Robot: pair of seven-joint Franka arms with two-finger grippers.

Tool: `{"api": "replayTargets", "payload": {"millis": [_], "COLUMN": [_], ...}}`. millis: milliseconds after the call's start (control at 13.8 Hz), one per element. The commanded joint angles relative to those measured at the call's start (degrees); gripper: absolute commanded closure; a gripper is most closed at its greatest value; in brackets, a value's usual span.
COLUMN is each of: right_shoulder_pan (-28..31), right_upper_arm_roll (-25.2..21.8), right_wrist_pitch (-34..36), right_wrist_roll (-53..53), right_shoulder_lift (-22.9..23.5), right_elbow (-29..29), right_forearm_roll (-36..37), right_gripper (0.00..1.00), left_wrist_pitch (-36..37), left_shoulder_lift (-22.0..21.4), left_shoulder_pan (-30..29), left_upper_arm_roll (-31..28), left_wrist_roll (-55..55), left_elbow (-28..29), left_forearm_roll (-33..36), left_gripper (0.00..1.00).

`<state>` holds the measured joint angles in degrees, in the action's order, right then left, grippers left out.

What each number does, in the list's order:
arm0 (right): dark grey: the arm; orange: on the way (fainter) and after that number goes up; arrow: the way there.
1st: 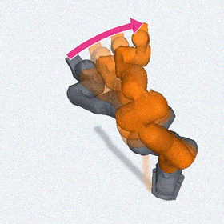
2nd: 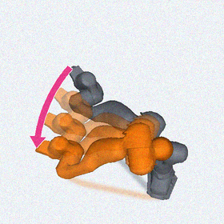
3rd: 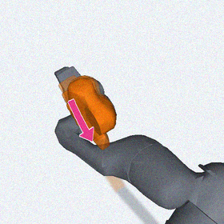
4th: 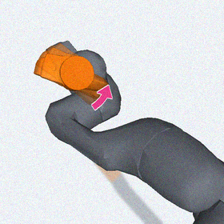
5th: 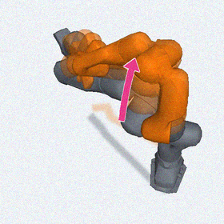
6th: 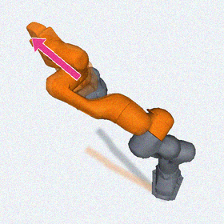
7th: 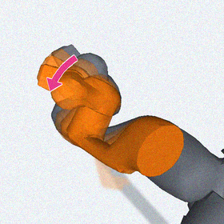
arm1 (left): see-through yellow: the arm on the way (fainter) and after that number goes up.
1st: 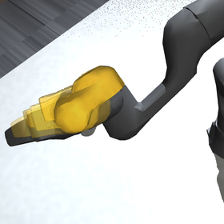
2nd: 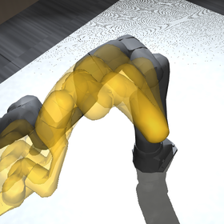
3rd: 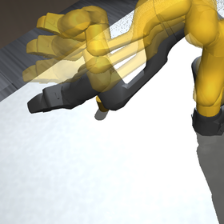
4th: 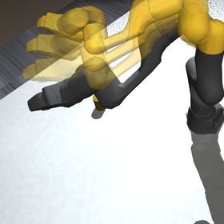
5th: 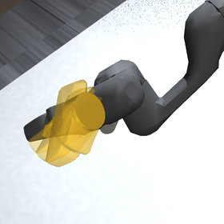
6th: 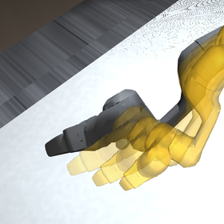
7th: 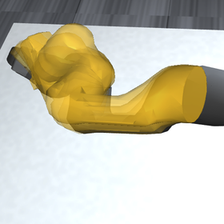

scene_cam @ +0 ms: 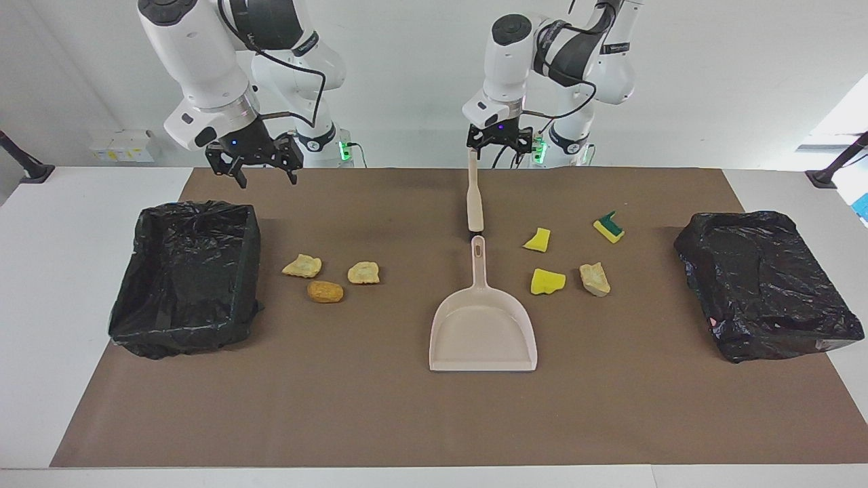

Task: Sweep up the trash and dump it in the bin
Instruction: 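Grasp the beige brush handle with the left gripper while the right gripper reaches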

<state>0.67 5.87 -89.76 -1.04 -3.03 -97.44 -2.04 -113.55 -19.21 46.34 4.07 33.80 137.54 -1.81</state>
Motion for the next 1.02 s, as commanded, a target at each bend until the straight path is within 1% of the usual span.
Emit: {"api": "replayTargets", "payload": {"millis": [0, 73, 145, 218, 291, 363, 436, 509, 581, 654, 799, 872, 945], "right_shoulder_pan": [0.5, 0.5, 0.4, 0.4, 0.4, 0.4, 0.4, 0.4, 0.4, 0.4, 0.4, 0.4, 0.4], "right_upper_arm_roll": [-0.1, -0.1, -0.1, -0.1, -0.1, -0.1, -0.1, -0.1, -0.1, -0.1, -0.1, -0.1, -0.1], "right_wrist_pitch": [-0.6, -0.6, -0.6, -0.5, -0.6, -0.6, -0.4, -0.3, -0.3, -0.1, -0.3, -0.3, -0.4], "right_wrist_roll": [1.2, 1.1, 1.1, 1.2, 1.2, 1.2, 1.2, 1.3, 1.3, 1.3, 1.3, 1.3, 1.3], "right_shoulder_lift": [-0.7, -0.7, -0.7, -0.7, -0.7, -0.7, -0.8, -0.8, -0.9, -0.9, -0.9, -0.9, -0.9], "right_elbow": [-1.0, -1.0, -1.0, -1.0, -1.1, -1.2, -1.2, -1.3, -1.4, -1.3, -1.3, -1.3, -1.3], "right_forearm_roll": [-0.5, -0.5, -0.6, -0.6, -0.7, -0.6, -0.7, -0.7, -0.7, -0.7, -0.8, -0.9, -0.9], "right_gripper": [0.0, 0.0, 0.0, 0.0, 0.0, 0.0, 0.0, 0.0, 0.0, 0.0, 0.0, 0.0, 0.0], "left_wrist_pitch": [-12.3, -15.3, -16.7, -17.5, -17.6, -17.6, -17.3, -17.1, -17.0, -16.8, -16.7, -16.4, -16.2], "left_shoulder_lift": [0.4, 1.4, 3.1, 4.2, 4.4, 4.5, 4.4, 4.4, 4.5, 4.9, 6.2, 6.7, 7.0], "left_shoulder_pan": [6.9, 8.3, 9.9, 10.2, 10.1, 9.8, 9.8, 9.8, 9.7, 9.4, 8.2, 7.6, 7.1], "left_upper_arm_roll": [-1.2, -1.2, -1.2, -1.2, -1.3, -1.3, -1.3, -1.3, -1.3, -1.3, -1.4, -1.4, -1.5], "left_wrist_roll": [7.8, 9.3, 10.4, 11.0, 11.0, 10.9, 10.8, 10.9, 10.8, 10.9, 10.6, 10.0, 10.1], "left_elbow": [9.2, 10.8, 11.2, 11.2, 11.2, 11.1, 11.2, 11.1, 11.0, 10.7, 9.4, 8.9, 8.4], "left_forearm_roll": [-0.5, -0.5, -0.5, -0.5, -0.5, -0.5, -0.6, -0.5, -0.6, -0.6, -0.6, -0.6, -0.6], "left_gripper": [0.0, 0.0, 0.0, 0.0, 0.0, 0.03, 0.08, 0.16, 0.31, 0.5, 0.72, 0.85, 0.95]}}
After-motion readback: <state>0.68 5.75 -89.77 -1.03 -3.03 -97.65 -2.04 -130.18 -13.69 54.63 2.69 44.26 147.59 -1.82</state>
